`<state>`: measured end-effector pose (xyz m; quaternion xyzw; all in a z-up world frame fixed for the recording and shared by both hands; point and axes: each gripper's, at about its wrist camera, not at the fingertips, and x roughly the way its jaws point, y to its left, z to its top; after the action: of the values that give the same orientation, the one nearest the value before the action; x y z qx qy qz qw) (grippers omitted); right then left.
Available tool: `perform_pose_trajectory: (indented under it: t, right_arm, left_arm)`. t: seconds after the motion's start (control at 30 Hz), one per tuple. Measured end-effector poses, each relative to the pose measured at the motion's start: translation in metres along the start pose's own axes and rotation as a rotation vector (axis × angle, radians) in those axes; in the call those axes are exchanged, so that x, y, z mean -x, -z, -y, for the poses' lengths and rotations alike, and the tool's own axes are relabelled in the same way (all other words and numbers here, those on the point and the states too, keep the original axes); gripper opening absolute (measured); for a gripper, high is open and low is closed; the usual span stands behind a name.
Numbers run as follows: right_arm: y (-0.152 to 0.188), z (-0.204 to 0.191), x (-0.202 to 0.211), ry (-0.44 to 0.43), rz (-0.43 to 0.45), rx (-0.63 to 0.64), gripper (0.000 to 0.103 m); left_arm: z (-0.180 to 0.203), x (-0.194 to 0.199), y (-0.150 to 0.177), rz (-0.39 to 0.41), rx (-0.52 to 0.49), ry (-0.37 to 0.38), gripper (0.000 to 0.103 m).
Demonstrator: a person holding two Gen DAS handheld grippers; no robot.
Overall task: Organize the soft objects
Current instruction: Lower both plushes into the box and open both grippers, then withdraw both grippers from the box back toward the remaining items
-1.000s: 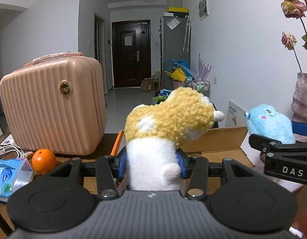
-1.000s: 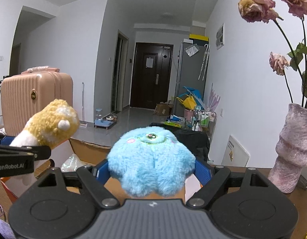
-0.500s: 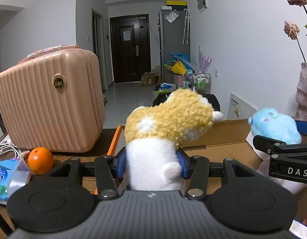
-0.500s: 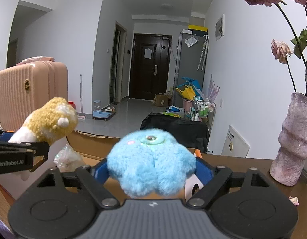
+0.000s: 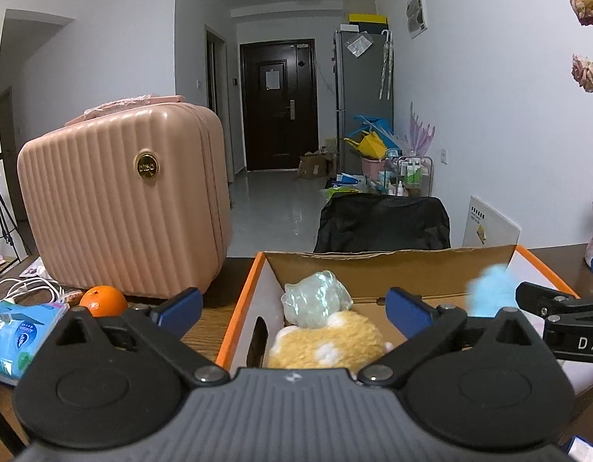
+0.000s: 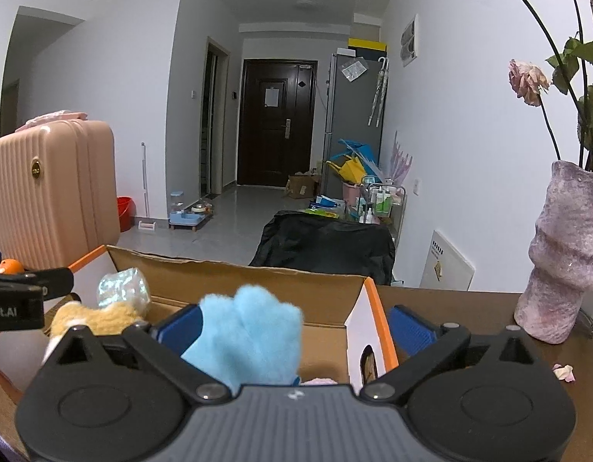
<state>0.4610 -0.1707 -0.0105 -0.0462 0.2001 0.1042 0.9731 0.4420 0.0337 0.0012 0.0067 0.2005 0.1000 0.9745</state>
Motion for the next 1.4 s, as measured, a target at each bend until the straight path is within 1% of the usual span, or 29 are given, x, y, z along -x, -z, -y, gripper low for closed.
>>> perform_pose_trajectory:
  t: [0.23,0.6,1.07,1.4]
  right_arm:
    - [0.000,0.000,0.003,0.008,0.010,-0.004,0.103]
    - [0.003,0.004,0.024,0.013,0.043,-0.015,0.103]
    - [0.018,0.012,0.069,0.028,0.063,-0.037,0.103]
    - [0.037,0.011,0.105,0.020,0.074,-0.037,0.103]
  left_arm:
    - [-0.004,0.004,-0.002,0.003,0.021,0.014,0.103]
    - [-0.007,0.029,-0.001,0.026,0.034,0.038,0.103]
    - [-0.011,0.070,0.013,0.025,0.044,0.067,0.103]
    - [-0.011,0.102,0.027,0.030,0.049,0.093,0.103]
